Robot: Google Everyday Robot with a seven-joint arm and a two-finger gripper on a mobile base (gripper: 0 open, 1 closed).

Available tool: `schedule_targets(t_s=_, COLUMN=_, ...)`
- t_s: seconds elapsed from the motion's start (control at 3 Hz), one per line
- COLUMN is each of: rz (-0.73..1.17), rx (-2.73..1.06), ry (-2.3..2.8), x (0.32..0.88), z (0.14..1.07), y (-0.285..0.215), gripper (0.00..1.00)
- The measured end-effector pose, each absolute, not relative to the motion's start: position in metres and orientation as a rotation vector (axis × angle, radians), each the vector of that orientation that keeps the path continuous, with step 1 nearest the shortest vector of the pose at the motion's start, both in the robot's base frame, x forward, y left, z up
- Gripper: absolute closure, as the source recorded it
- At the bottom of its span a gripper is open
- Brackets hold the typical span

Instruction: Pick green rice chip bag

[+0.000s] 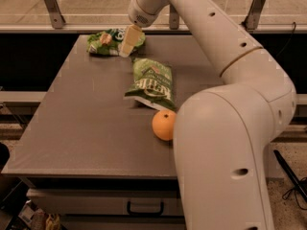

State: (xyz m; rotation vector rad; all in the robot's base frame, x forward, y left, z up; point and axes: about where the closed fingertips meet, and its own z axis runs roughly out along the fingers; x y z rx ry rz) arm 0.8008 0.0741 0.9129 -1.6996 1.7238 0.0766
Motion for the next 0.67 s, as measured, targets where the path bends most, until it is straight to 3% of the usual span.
schedule_targets(t_s=0.67, rz=0.146, rx=-1.592, ry=1.78, x=0.828, z=0.888, y=0.064, gripper=0.0)
